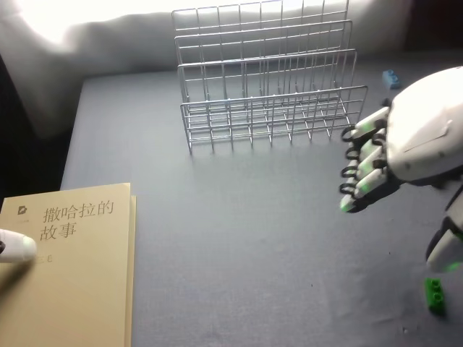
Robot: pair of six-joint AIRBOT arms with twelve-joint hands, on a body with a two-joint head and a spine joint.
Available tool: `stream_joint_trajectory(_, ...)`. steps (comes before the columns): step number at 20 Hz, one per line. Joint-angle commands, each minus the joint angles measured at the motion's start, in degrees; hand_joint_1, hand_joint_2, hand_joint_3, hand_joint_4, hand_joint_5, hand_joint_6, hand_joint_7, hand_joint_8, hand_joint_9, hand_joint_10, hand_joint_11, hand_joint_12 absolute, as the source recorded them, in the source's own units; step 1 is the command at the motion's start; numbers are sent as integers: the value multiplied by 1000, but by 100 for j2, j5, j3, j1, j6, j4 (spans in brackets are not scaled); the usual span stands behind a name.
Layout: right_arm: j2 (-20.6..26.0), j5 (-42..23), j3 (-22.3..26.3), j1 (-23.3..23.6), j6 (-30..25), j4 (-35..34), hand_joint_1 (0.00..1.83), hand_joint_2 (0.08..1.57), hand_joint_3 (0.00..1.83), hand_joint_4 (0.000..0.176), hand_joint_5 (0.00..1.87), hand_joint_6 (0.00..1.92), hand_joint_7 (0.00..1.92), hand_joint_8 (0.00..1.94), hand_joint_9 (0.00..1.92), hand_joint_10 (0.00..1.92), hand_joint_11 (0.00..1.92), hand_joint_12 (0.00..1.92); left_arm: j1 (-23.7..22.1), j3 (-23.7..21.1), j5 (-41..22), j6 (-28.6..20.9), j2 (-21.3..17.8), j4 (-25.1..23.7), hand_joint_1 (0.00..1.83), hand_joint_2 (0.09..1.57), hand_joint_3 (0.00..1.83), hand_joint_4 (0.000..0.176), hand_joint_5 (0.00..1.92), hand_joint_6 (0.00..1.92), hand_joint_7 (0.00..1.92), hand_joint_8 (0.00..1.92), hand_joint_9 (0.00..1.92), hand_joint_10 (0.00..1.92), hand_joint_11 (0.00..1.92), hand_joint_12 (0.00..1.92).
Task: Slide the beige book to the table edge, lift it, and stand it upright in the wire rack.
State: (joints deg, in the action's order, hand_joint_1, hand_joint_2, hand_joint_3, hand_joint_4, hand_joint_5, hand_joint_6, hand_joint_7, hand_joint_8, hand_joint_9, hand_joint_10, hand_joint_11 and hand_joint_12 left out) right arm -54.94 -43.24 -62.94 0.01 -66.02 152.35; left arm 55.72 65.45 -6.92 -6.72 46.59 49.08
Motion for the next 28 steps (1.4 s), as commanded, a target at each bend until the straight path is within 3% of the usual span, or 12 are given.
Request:
stream_joint_trajectory(1, 76, 491, 12, 13, -87, -175, 220, 999, 1, 0, 282, 0, 294, 0, 295, 0, 0, 733, 6, 34, -370, -30, 4, 34, 1154, 1136, 0, 0, 86, 7, 26, 5, 12, 4, 26, 30)
stream_joint_trajectory(2, 244, 708, 32, -76, -240, -175, 214, 1000, 1, 0, 283, 1, 297, 2, 293, 1, 0, 728, 44, 37, -435, 24, 59, 30, 1157, 1131, 2, 0, 100, 5, 34, 3, 21, 3, 6, 107)
stream_joint_trajectory(11, 787, 1009, 73, -213, -778, -173, 239, 997, 0, 0, 279, 0, 290, 1, 287, 2, 0, 765, 91, 19, -458, 45, 102, 29, 1185, 1125, 0, 0, 109, 14, 25, 6, 25, 6, 24, 46)
stream_joint_trajectory(15, 908, 1153, 72, -255, -925, -175, 228, 994, 0, 0, 314, 2, 317, 1, 319, 2, 0, 853, 101, 24, -458, 45, 102, 29, 1185, 1123, 2, 0, 113, 2, 29, 1, 24, 2, 0, 146)
stream_joint_trajectory(17, 974, 1175, 70, -276, -961, -175, 227, 997, 0, 0, 303, 2, 313, 1, 300, 0, 0, 780, 103, 26, -467, 45, 102, 30, 1152, 1138, 8, 0, 107, 1, 25, 0, 23, 1, 0, 128)
stream_joint_trajectory(24, 998, 1494, 75, -284, -1005, -270, 235, 995, 0, 0, 290, 3, 304, 3, 306, 4, 0, 819, 109, 50, -468, 45, 108, 34, 1186, 1111, 2, 0, 149, 3, 85, 3, 79, 4, 0, 218)
stream_joint_trajectory(26, 1013, 1656, 74, -289, -1202, -270, 250, 986, 0, 0, 304, 1, 327, 1, 336, 4, 0, 875, 110, 59, -469, 44, 108, 35, 1223, 1121, 0, 0, 256, 7, 226, 5, 223, 8, 0, 606)
stream_joint_trajectory(28, 1014, 1846, 74, -298, -1537, -269, 236, 989, 0, 0, 296, 0, 319, 0, 333, 1, 0, 860, 111, 65, -469, 44, 108, 36, 1252, 1129, 1, 0, 253, 3, 233, 4, 235, 7, 0, 635)
